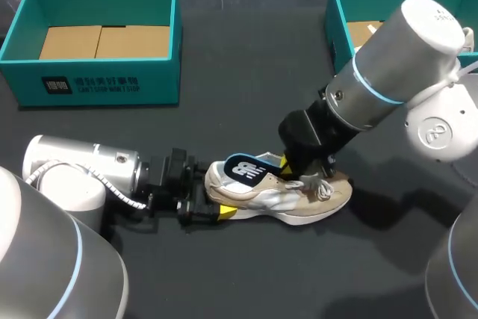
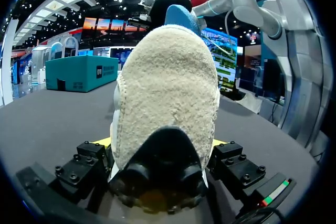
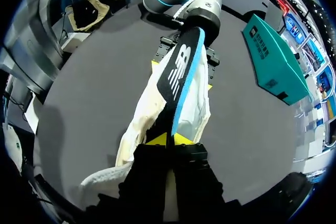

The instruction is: Take the shoe out of the shoebox, open the shoe tongue, remove and reinsert the insole, then place the shoe into the shoebox

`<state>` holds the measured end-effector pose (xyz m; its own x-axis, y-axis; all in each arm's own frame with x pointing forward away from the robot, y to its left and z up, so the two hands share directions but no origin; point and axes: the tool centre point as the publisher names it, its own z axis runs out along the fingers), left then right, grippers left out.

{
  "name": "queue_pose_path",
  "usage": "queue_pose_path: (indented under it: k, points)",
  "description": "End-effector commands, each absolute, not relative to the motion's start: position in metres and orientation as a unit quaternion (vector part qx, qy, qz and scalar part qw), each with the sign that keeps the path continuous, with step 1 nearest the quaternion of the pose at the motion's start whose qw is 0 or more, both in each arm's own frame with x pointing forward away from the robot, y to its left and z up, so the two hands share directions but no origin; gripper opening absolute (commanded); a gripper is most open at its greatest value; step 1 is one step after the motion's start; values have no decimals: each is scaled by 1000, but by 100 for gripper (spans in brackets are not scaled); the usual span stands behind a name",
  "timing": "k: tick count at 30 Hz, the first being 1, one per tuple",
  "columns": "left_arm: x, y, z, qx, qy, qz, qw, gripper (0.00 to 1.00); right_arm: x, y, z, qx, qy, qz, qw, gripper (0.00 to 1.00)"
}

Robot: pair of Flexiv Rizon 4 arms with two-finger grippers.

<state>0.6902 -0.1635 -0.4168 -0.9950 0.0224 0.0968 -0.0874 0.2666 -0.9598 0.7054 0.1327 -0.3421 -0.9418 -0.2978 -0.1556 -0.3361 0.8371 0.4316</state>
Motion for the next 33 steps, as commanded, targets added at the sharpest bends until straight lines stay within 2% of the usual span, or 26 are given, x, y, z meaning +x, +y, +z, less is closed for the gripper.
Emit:
queue_pose_path:
  k: [1, 12, 22, 23, 24, 26, 33]
  points:
    - [690, -165, -418, 21, -795, 605, 45, 0, 708, 145, -331, -183, 958, 220, 32, 0]
    - [690, -165, -418, 21, -795, 605, 45, 0, 718, 181, -323, -222, 953, 204, 11, 0]
    - [690, -165, -418, 21, -795, 605, 45, 0, 712, 192, -318, -184, 962, 201, -17, 0]
    - [690, -165, -418, 21, -795, 605, 45, 0, 712, 191, -318, -176, 963, 204, -20, 4]
    - [690, -165, -418, 21, -795, 605, 45, 0, 712, 190, -318, -168, 963, 207, -24, 20]
    - [690, -165, -418, 21, -795, 605, 45, 0, 711, 189, -317, -157, 965, 210, -28, 37]
    - [690, -165, -418, 21, -795, 605, 45, 0, 706, 186, -312, -105, 969, 221, -45, 36]
